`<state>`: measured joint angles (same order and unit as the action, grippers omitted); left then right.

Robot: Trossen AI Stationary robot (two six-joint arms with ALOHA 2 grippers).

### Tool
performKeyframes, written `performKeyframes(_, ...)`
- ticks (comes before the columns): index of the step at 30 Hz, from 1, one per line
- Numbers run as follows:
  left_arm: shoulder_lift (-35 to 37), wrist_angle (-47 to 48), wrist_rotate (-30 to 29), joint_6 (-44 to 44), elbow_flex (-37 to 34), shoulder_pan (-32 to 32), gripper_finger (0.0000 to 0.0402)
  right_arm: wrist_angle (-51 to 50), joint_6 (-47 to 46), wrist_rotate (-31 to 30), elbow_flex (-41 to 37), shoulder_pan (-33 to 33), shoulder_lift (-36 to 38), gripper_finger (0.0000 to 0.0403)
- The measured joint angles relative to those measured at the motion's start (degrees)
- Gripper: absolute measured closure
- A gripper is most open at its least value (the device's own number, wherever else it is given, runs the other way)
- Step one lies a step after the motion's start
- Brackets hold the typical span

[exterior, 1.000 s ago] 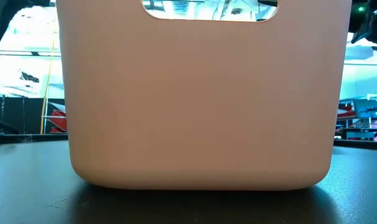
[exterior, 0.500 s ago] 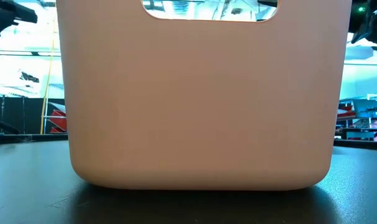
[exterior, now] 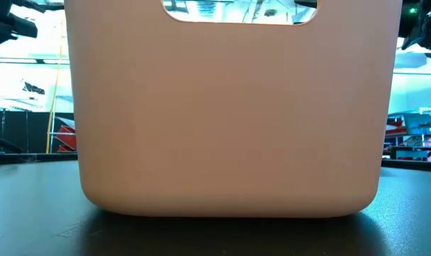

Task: Sort soda cans
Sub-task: Put the middle left blue soda can into the blue bin

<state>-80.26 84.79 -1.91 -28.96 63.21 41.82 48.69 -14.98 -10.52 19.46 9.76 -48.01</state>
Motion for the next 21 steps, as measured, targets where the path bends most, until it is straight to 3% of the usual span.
performKeyframes(6,0.0,-0.2,0.7,-2.2,-0.8,0.0,0.0106,0.0,0.0,0.0,0.0,0.0,0.0,0.0097)
performKeyframes(14,0.0,0.4,2.2,-3.7,-0.8,0.0,0.0156,0.0,0.0,0.0,0.0,0.0,0.0,0.0097)
performKeyframes(21,0.0,0.3,3.1,-15.8,-0.8,-1.3,0.0163,0.3,0.0,0.0,0.0,0.0,0.0,0.0097)
